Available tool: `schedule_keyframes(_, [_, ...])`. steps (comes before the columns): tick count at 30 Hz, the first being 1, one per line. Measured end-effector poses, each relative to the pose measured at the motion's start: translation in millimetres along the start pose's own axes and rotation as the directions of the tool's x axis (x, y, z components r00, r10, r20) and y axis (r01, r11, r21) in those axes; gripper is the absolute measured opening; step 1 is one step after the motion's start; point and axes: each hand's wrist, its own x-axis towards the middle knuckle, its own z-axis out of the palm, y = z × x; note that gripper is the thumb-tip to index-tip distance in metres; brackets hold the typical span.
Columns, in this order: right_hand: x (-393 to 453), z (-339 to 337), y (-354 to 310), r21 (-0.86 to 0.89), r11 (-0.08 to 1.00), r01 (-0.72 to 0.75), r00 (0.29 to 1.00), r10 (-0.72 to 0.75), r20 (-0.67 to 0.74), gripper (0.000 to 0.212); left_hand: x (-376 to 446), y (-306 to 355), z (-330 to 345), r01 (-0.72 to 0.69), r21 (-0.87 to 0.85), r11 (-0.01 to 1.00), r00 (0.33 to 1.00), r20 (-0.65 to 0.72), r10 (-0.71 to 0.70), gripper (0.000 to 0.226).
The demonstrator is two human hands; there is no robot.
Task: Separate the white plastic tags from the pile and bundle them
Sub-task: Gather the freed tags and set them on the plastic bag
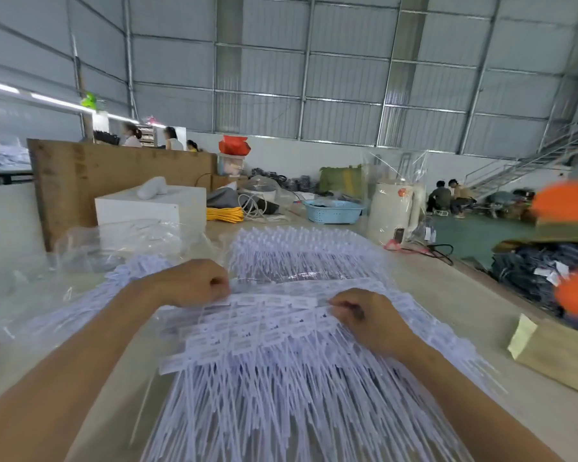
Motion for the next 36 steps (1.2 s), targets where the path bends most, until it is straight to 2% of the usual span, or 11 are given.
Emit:
schedule_keyframes(3, [-10, 6, 3, 0.016, 0.999, 0.044, 0.998, -0.043, -0.046, 0.02, -8, -3, -20, 0.036, -0.063, 0.997, 0.996, -0.075, -0.041, 0.029])
schedule_keyframes(8, [-9, 3, -3, 0.004, 0.997, 0.078, 0.997, -0.078, -0.01, 0.023, -16, 42, -64, -0.034, 0.145, 0.989, 0.923, -0.375, 0.086, 0.031])
schedule_keyframes(13, [-14, -2, -1, 0.149, 0.989, -0.017, 0.999, 0.013, 0.031, 0.018, -21, 100, -93, -0.158, 0.234, 0.959, 0.782, -0.564, 0.266, 0.033])
schedule_keyframes(15, [-16, 0, 1, 0.293, 0.954, -0.067, 0.996, 0.08, -0.032, 0.019, -15, 114, -91, -0.205, 0.173, 0.963, 0.793, -0.547, 0.267, 0.033])
schedule_keyframes(19, [-13, -10, 2, 0.845, 0.52, -0.122, 0.936, 0.345, -0.077, 0.013, 17, 118, -51, -0.248, -0.004, 0.969, 0.937, -0.255, 0.239, 0.031])
schedule_keyframes(21, [-10, -22, 3, 0.962, 0.203, -0.18, 0.897, 0.436, 0.076, 0.026, 29, 109, -26, -0.163, -0.012, 0.987, 0.981, -0.105, 0.161, 0.03])
schedule_keyframes(23, [-8, -32, 7, 0.953, 0.044, -0.301, 0.864, 0.435, 0.253, 0.055, 36, 100, -6, -0.091, 0.02, 0.996, 0.996, 0.016, 0.09, 0.023])
schedule_keyframes(25, [-10, -35, 6, 0.903, 0.142, -0.405, 0.853, 0.414, 0.317, 0.056, 38, 94, 6, -0.048, 0.054, 0.997, 0.992, 0.119, 0.041, 0.019])
schedule_keyframes(29, [-17, -25, 4, 0.761, 0.507, -0.404, 0.904, 0.35, 0.247, 0.017, 33, 87, 10, -0.014, 0.123, 0.992, 0.99, 0.144, -0.004, 0.02])
schedule_keyframes(32, [-17, -20, -2, 0.75, 0.575, -0.327, 0.934, 0.317, 0.164, 0.018, 34, 102, 13, -0.012, 0.261, 0.965, 1.0, -0.024, 0.019, 0.018])
schedule_keyframes(36, [-18, -15, -5, 0.764, 0.593, -0.255, 0.953, 0.289, 0.094, 0.016, 42, 136, 36, -0.198, -0.035, 0.98, 0.979, -0.061, 0.196, 0.04])
